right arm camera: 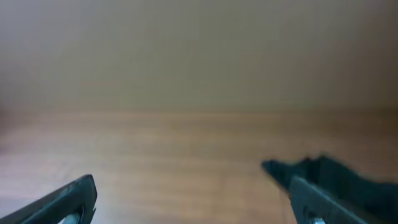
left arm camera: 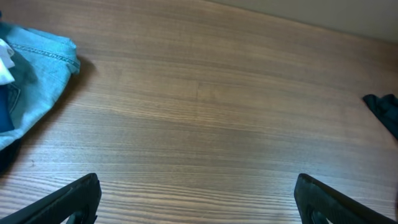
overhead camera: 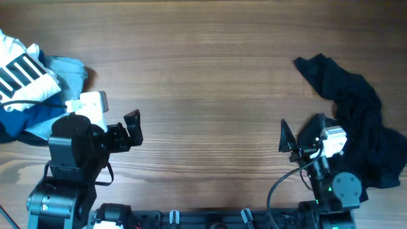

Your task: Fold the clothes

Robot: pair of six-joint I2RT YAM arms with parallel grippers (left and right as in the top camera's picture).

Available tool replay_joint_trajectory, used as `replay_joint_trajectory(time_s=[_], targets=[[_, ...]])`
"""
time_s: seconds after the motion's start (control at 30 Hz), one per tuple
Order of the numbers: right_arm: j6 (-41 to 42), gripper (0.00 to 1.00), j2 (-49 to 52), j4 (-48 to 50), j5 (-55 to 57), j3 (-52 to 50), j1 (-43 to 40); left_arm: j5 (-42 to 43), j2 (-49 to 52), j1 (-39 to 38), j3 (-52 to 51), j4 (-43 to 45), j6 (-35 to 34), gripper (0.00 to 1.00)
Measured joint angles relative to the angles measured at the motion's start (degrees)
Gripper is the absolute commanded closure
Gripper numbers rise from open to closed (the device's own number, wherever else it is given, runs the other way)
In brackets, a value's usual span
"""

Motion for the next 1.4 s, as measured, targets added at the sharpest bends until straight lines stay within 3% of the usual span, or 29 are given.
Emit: replay_joint_trajectory(time_s=[0.1,0.23,0.5,1.2,1.4], targets=[[-2.25,0.00,-0.55,10.32,-0.37,-5.92,-0.44,-0.02,-0.04,0.00,0.00,0.02,0.00,0.00],[-10.14,0.00,-0.68,7.13,-1.84,-7.54,-1.70,-0.02,-0.04,0.00,0.00,0.02,0.00,0.00],[-5.64,0.00,-0.68,7.06,-2.10,-7.54,-4.50,-0.02,-0.04,0.00,0.00,0.02,0.00,0.00],[-5.44,0.00,-0.68,7.06,-2.10,-7.54,-4.68,-0.02,-0.24,0.00,0.00,0.02,0.00,0.00],[-5.44,0.00,-0.74,7.13,-2.10,-7.56,-4.72,-0.46,-10.14,3.48,-4.35,-3.26,0.00,0.00]])
